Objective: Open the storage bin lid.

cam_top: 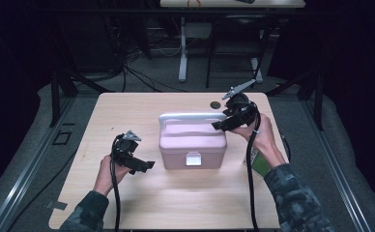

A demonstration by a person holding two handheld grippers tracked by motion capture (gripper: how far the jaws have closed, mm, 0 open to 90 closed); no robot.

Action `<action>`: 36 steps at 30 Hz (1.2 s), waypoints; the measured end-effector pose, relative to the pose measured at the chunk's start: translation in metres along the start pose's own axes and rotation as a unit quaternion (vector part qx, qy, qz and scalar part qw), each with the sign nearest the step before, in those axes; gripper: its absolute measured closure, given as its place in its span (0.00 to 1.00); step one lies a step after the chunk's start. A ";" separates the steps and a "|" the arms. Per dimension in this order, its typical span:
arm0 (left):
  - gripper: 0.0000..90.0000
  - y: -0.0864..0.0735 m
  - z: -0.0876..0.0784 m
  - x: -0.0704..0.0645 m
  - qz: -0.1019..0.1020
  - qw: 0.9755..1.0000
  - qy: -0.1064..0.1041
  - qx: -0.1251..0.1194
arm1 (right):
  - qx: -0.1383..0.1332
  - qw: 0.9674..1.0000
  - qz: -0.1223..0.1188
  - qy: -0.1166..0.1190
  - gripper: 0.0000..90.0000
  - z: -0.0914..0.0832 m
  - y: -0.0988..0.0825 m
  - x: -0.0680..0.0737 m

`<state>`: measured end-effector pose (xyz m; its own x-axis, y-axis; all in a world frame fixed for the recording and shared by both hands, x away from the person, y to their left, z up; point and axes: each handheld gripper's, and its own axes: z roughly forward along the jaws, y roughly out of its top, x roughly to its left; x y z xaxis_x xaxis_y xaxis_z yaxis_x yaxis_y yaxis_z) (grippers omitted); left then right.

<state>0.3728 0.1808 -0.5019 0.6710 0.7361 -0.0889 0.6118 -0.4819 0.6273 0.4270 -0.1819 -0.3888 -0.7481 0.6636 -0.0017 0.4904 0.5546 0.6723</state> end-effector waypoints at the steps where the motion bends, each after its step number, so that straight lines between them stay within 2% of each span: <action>1: 0.00 0.000 0.000 0.000 0.000 1.000 0.000 0.000 | -0.002 1.000 0.002 -0.002 0.41 0.003 -0.001 0.000; 3: 0.00 0.001 -0.001 -0.003 0.002 1.000 -0.002 -0.005 | -0.006 1.000 0.006 -0.001 0.44 0.007 -0.002 0.000; 5: 0.00 0.003 -0.002 -0.006 -0.001 1.000 0.001 -0.016 | -0.012 1.000 0.012 -0.012 0.48 0.015 -0.006 0.001; 10: 0.00 0.005 -0.002 -0.009 0.002 1.000 -0.001 -0.025 | -0.036 0.999 0.028 -0.020 0.55 0.022 -0.007 0.000; 14: 0.00 0.007 -0.001 -0.011 0.003 1.000 -0.003 -0.030 | -0.046 0.998 0.026 -0.024 0.67 0.026 -0.006 0.002; 17: 0.00 0.008 -0.001 -0.013 0.007 0.999 -0.001 -0.032 | -0.043 0.998 0.024 -0.030 0.69 0.029 -0.007 0.005; 18: 0.00 0.009 0.000 -0.013 0.007 0.999 -0.004 -0.033 | -0.048 0.998 0.027 -0.032 0.74 0.032 -0.009 0.005; 21: 0.00 0.010 0.000 -0.014 0.009 0.999 -0.006 -0.034 | -0.054 0.997 0.030 -0.036 0.77 0.032 -0.013 0.004; 27: 0.00 0.012 -0.002 -0.016 0.008 0.999 -0.005 -0.047 | -0.068 0.996 0.036 -0.037 0.80 0.028 -0.014 0.002; 36: 0.01 0.015 -0.009 -0.017 0.006 0.998 -0.005 -0.061 | -0.070 0.996 0.047 -0.031 0.81 0.027 -0.010 0.000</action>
<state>0.3666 0.1654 -0.4841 0.6828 0.7253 -0.0883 0.5485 -0.4290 0.7177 0.4343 -0.1744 -0.4157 -0.6710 0.7412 0.0225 0.4863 0.4170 0.7679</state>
